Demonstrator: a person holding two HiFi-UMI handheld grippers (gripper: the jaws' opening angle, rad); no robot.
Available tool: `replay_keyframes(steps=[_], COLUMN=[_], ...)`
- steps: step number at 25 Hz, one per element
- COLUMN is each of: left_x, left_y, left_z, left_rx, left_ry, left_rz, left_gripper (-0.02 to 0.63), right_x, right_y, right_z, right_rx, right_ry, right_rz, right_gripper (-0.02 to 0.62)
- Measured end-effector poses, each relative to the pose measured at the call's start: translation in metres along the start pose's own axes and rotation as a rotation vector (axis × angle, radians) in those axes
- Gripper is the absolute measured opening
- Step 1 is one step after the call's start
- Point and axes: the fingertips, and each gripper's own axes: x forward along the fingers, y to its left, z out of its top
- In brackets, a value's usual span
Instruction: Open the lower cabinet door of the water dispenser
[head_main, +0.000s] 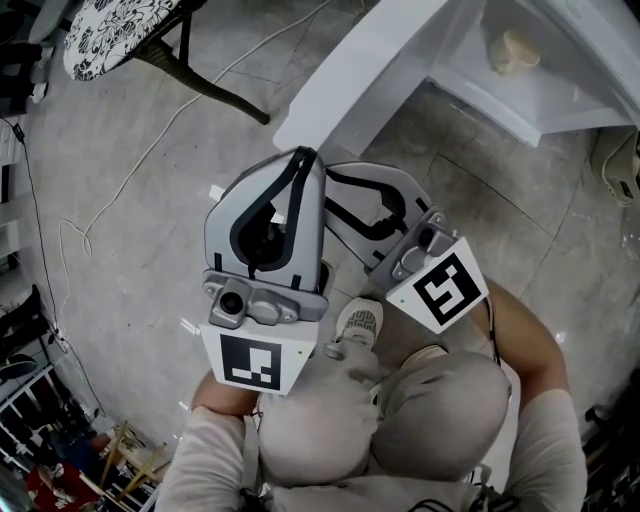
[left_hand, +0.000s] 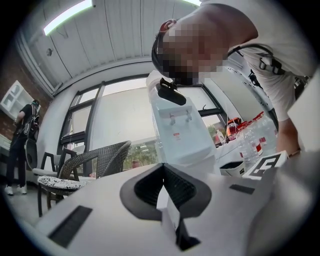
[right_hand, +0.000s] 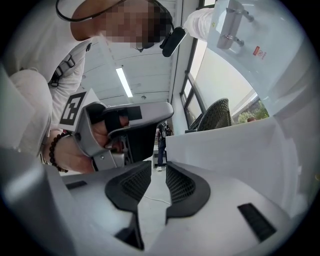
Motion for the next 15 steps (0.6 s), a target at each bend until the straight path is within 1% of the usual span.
replay_keyframes(steps=[5, 8, 10, 12, 15], left_x=[0.002, 0.007, 0.013, 0.017, 0.018], left_y=[-0.001, -0.013, -0.024, -0.032, -0.037], left_z=[0.006, 0.007, 0.006, 0.003, 0.009], left_rx=[-0.003, -0.016, -0.03, -0.036, 0.001], left_ry=[-0.021, -0.034, -0.037, -0.034, -0.041], left_rz=[-0.001, -0.03, -0.055, -0.063, -0.043], left_gripper=[0.003, 0.003, 0.003, 0.003, 0.003], right_x=[-0.015, -0.038, -0.057, -0.077, -0.111], right_y=[0.002, -0.002, -0.011, -0.025, -0.049], right_z=[0.007, 0.012, 0.014, 0.018, 0.032], right_rx=[0.025, 0.054, 0.057, 0.055, 0.04], right_ry=[-0.009, -0.01, -0.008, -0.006, -0.015], right_rz=[-0.001, -0.029, -0.079, -0.156, -0.271], right_gripper=[0.101, 0.093, 0.076, 0.047, 0.035])
